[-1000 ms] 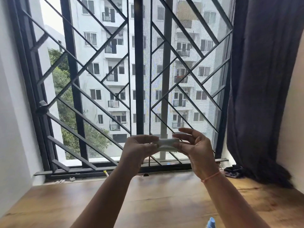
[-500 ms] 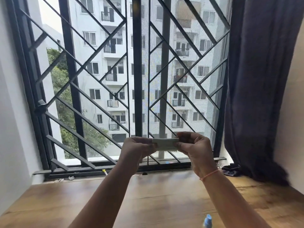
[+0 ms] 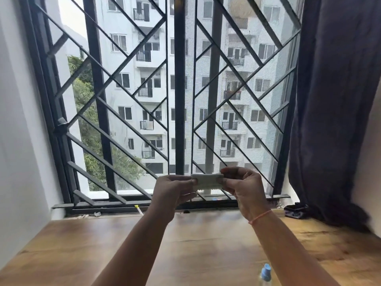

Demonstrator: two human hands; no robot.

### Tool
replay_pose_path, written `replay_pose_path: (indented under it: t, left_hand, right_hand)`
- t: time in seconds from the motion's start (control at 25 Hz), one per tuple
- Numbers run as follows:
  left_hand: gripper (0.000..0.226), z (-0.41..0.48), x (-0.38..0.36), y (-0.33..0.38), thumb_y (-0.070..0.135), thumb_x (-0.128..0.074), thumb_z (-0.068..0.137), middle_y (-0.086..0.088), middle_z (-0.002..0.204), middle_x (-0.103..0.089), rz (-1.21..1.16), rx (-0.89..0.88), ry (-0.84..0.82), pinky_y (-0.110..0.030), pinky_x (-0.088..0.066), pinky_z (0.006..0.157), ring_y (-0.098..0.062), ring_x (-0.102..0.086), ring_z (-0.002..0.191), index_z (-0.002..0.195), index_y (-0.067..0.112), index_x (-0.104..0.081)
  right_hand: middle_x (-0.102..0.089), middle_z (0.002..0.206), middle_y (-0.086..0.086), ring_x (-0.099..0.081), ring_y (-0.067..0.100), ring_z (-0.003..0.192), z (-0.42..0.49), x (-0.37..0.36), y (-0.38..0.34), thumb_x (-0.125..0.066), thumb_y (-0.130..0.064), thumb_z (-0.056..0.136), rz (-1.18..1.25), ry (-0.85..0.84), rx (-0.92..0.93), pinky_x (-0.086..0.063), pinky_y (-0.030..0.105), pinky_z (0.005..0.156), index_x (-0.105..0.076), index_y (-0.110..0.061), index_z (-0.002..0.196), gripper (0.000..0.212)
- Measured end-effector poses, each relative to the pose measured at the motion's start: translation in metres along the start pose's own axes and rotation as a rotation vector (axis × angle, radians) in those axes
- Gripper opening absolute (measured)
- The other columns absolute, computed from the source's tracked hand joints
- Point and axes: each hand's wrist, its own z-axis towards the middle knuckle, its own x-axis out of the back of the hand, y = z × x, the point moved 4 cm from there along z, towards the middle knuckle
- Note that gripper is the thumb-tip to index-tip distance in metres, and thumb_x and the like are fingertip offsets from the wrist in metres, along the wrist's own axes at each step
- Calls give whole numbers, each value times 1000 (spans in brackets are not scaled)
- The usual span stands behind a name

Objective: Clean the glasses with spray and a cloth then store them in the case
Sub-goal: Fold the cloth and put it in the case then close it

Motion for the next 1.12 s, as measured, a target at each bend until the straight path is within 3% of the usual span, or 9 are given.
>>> replay_pose_path:
  t: [0.12, 0.32, 0.48, 0.6, 0.84, 1.12]
  left_hand:
    - [10, -5, 20, -12, -6, -74, 67, -15, 62, -67, 26, 5, 92, -30, -59, 56, -23, -65, 53, 76, -2, -70]
    - [8, -20, 62, -39, -9, -67, 73, -15, 61, -68, -11, 30, 214, -32, -59, 64, -23, -66, 57, 75, -2, -70]
    - [9, -38, 103, -66, -11, -65, 74, -17, 64, -67, -51, 67, 367, -29, -58, 57, -25, -66, 58, 81, -6, -68]
    - [8, -51, 127, -82, -13, -64, 74, -18, 58, -66, -121, 117, 469, -30, -58, 54, -27, -65, 53, 78, -6, -66]
    - [13, -63, 152, -101, -19, -57, 77, -17, 54, -65, -190, 147, 523, -24, -54, 45, -23, -64, 47, 73, -8, -63]
    - [12, -78, 165, -123, -18, -55, 78, -15, 49, -64, -277, 182, 626, -23, -53, 41, -22, -63, 41, 72, -10, -60]
  right_hand:
    - [-69, 59, 2, -64, 15, 58, 1, -13, 22, -65, 22, 66, -14, -47, -54, -54, 22, 55, -68, -5, 70, 27]
    - [-70, 60, 2, -65, 17, 59, -6, -46, 64, -66, 21, 65, -61, -179, -163, -54, 23, 54, -69, -4, 69, 26]
    - [-67, 64, 9, -63, 21, 62, -21, -81, 100, -63, 22, 68, -93, -312, -274, -55, 27, 58, -68, 1, 71, 22]
    - [-63, 68, 12, -61, 23, 64, -34, -99, 125, -61, 19, 71, -86, -398, -387, -54, 26, 53, -68, 2, 75, 19]
    - [-54, 75, 16, -61, 30, 65, -62, -117, 165, -47, 17, 83, 85, -526, -629, -59, 41, 60, -61, 7, 85, 18]
    - [-60, 67, 12, -60, 17, 51, -73, -132, 190, -60, 16, 75, -125, -497, -564, -54, 28, 52, -66, 0, 76, 17]
